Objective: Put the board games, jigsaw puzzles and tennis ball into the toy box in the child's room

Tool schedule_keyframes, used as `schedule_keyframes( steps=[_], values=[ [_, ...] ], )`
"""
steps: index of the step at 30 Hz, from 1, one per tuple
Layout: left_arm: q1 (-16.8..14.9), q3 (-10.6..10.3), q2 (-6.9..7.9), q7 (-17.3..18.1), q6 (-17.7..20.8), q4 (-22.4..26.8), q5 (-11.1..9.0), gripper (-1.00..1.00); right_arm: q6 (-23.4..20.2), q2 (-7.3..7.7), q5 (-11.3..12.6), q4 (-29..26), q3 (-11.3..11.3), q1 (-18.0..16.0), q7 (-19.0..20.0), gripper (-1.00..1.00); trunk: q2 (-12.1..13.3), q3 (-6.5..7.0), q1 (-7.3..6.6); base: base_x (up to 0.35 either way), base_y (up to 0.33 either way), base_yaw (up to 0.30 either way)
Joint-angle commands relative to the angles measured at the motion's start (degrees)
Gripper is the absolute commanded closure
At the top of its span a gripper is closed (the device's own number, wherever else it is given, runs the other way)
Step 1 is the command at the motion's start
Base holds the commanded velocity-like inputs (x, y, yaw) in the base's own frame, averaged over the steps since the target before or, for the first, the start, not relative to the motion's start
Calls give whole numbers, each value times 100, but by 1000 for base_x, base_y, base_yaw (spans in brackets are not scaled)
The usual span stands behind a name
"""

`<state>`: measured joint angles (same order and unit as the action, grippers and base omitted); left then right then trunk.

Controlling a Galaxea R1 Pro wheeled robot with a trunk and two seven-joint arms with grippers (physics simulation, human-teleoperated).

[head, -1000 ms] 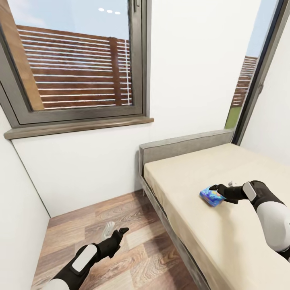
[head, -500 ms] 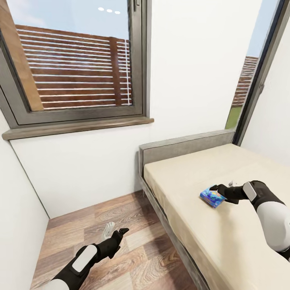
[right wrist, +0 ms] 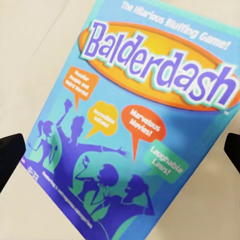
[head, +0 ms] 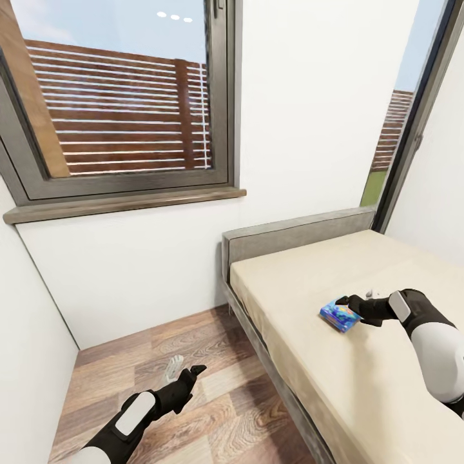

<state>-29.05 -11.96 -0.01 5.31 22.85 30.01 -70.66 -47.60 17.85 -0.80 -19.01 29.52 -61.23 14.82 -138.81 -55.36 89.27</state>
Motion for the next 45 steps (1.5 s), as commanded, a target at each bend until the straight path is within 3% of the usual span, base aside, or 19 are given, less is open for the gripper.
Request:
schedule_keyframes(
  steps=[1,12,25,35,45],
  values=[
    [-4,-8,1,14,9,-3,-9,-100,-28,-1,-11,-6,27,-3,13,-100,-2,-5,-1,0,0,0],
    [-4,-8,1,14,9,-3,-9,-100,-22,-1,-22,-6,32,-6,-15,-100,-2,-5,-1,0,0,0],
    [-4,-8,1,14,9,-4,-9,-100,-14,3,-3,-6,57,-15,-436,-100,-2,-5,-1,0,0,0],
    [-4,-8,1,14,9,-4,-9,-100,-2,10,0,-9,67,-23,-520,-100,-2,-5,-1,0,0,0],
    [-4,-8,1,14,9,-4,-10,-100,2,119,6,-10,70,-35,-544,-100,-2,-6,-1,0,0,0]
  ],
)
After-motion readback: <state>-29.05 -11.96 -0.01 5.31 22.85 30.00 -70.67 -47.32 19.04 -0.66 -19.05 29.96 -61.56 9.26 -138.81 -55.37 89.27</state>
